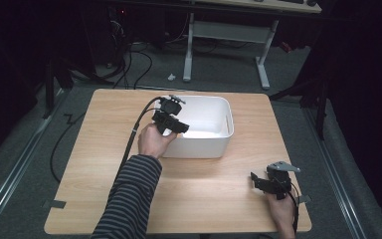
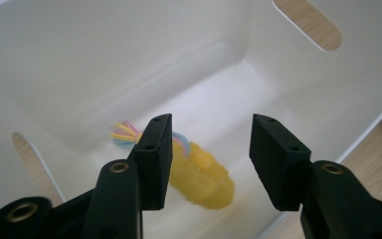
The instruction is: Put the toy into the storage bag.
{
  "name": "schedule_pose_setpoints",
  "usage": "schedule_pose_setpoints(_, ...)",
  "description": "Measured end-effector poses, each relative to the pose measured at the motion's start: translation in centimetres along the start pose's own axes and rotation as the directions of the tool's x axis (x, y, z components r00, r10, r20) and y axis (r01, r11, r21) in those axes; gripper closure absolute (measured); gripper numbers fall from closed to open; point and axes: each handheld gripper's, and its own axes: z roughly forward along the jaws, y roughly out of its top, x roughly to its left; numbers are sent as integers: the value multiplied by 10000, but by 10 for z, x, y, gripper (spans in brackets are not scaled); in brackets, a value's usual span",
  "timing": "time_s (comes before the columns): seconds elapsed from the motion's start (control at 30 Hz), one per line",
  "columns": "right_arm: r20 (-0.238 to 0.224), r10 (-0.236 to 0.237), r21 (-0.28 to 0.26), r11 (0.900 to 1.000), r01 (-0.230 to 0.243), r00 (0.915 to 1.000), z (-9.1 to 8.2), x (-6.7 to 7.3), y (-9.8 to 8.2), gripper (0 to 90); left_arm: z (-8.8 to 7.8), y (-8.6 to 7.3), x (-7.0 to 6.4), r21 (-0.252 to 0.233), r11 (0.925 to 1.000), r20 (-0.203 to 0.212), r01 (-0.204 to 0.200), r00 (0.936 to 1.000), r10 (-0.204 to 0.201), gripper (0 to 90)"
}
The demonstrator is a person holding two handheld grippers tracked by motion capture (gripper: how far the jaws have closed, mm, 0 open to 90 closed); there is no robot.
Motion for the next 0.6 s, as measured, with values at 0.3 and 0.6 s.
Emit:
schedule_pose_setpoints(0.3,2,-19,-13,10000,19,10000,0,0,0,288,-26,-12,10,-679,9974,-208,244,9994,-259,458)
schedule_pose_setpoints(0.6,6,-5,-4,10000,5,10000,0,0,0,288,-51,-26,20,-1295,9905,-511,456,9973,-526,426)
